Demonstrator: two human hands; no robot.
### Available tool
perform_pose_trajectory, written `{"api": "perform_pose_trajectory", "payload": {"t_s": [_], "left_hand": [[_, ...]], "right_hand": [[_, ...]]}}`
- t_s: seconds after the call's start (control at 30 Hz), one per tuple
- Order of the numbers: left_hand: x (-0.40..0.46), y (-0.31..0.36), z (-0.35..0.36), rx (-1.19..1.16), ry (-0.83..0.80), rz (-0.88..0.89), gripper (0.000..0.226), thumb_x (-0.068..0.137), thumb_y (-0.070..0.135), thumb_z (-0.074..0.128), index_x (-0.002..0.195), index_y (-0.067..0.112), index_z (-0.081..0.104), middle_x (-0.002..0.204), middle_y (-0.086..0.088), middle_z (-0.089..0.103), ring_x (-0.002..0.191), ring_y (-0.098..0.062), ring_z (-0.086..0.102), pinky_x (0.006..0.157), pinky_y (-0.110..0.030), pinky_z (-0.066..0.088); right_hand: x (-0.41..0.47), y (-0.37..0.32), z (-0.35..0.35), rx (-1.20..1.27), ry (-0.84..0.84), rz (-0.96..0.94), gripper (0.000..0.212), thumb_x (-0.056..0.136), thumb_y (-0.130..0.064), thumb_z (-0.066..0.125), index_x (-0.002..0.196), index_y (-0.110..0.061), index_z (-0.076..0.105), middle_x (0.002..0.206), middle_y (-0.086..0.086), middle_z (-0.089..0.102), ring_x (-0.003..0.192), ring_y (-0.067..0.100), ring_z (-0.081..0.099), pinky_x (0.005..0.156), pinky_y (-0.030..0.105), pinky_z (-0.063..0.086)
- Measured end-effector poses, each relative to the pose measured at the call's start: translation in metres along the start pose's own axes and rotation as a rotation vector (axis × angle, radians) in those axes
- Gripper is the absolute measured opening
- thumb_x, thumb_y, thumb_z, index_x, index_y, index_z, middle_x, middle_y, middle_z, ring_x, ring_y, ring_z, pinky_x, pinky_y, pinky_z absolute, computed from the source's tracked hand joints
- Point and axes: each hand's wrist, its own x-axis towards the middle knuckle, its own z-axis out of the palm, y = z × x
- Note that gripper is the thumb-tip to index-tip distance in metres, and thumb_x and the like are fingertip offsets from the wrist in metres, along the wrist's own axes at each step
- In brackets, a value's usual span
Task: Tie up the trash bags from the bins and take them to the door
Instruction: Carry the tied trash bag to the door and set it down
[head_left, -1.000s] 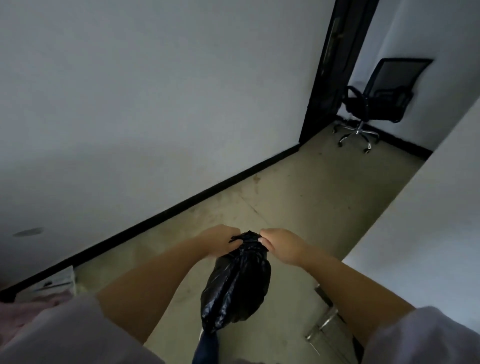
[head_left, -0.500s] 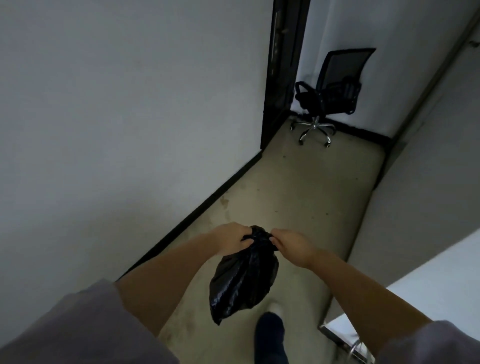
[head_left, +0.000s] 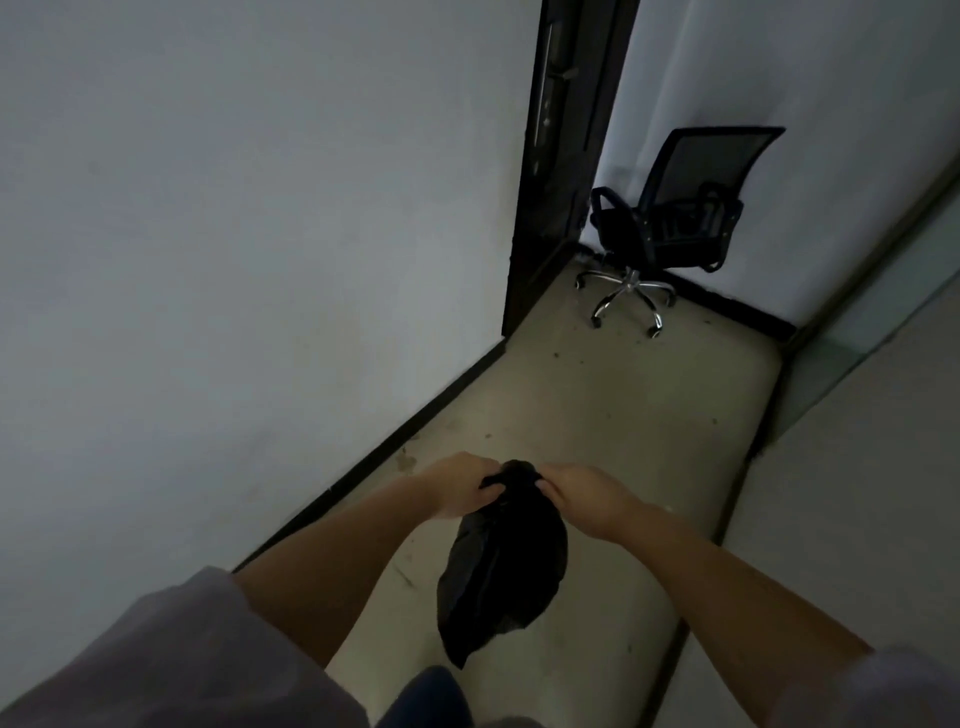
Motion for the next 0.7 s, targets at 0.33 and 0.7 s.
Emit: {"api": "perform_pose_trajectory", "payload": {"t_s": [0.33, 0.7], "left_hand": [[0.196, -0.063, -0.089, -0.045, -0.012, -0.030, 0.021, 0.100, 0.025, 0.038, 0.091, 0.009, 0.047, 0.104, -0.021, 0.059, 0.095, -0.033, 0.056, 0.069, -0.030, 0.032], [0.384, -0.147, -0.164, -0.207, -0.020, -0.171, 0.019, 0.099, 0.022, 0.038, 0.088, 0.009, 0.048, 0.094, -0.020, 0.056, 0.085, -0.022, 0.050, 0.071, -0.029, 0.033]], "right_hand": [[0.186, 0.094, -0.064, 0.084, -0.009, 0.036, 0.029, 0.101, -0.024, 0.034, 0.103, -0.004, 0.056, 0.107, 0.016, 0.063, 0.089, 0.027, 0.056, 0.071, 0.032, 0.037], [0.390, 0.168, -0.106, 0.111, -0.125, 0.060, 0.034, 0.103, -0.022, 0.029, 0.103, 0.001, 0.054, 0.104, 0.020, 0.063, 0.091, 0.032, 0.058, 0.079, 0.037, 0.043]]}}
